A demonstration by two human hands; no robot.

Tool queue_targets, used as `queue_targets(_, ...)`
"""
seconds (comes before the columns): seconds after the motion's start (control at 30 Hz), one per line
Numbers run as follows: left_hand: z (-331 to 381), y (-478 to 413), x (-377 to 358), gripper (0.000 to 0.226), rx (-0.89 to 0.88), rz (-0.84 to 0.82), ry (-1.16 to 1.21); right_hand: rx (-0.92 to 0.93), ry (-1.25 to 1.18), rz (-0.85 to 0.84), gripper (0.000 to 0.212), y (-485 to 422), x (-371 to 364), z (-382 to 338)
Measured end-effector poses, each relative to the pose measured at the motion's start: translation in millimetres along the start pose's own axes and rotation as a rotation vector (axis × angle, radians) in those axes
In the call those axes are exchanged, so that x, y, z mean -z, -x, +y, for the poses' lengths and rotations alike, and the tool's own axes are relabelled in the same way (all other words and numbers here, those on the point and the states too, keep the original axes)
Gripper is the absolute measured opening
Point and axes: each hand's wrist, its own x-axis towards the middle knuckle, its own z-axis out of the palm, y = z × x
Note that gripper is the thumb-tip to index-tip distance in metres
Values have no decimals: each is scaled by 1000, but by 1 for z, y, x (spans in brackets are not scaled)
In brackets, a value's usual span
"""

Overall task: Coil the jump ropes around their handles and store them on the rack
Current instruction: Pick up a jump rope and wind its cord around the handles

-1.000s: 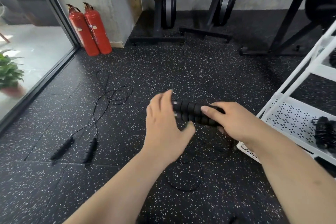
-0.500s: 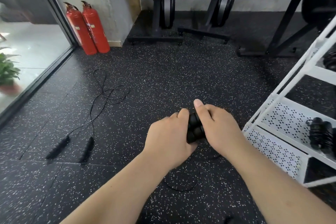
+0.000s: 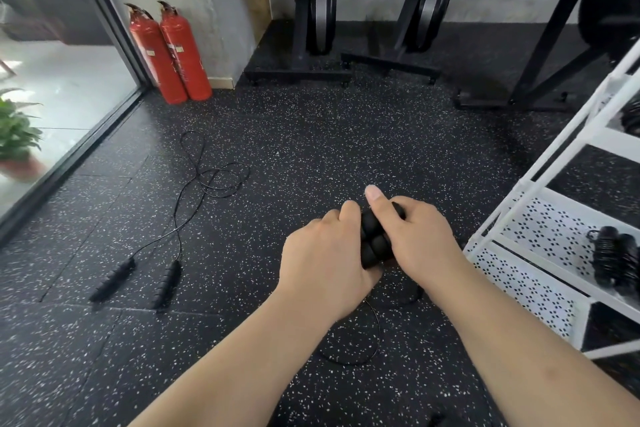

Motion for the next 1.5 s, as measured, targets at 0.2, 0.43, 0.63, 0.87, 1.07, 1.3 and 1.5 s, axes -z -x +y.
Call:
queue_targets(0.2, 3, 3, -1, 57, 48, 47, 34, 47, 40, 77, 72, 1, -1, -4)
queue_targets(0.43, 0, 1, -2, 54, 9, 3, 105, 60, 42, 31, 71, -4, 5, -1)
queue_targets(0.63, -11, -5, 4, 52, -144, -93, 55, -18, -92, -79, 74, -8, 9, 8)
queue_targets(0.87, -32, -13, 10, 40, -51, -73, 51, 16, -222, -382, 46, -3, 24, 2)
queue_targets(1.07, -43, -14, 10, 41, -73, -122, 86, -50, -277, -370, 40, -2, 18, 4)
queue_targets(1.3, -28, -5, 10, 48, -81, -118, 110, 99, -13, -164, 49, 1, 5, 3)
queue_targets(1.5, -23, -5, 10, 48, -23, -172, 201, 104, -92, -119, 42, 0, 2, 7)
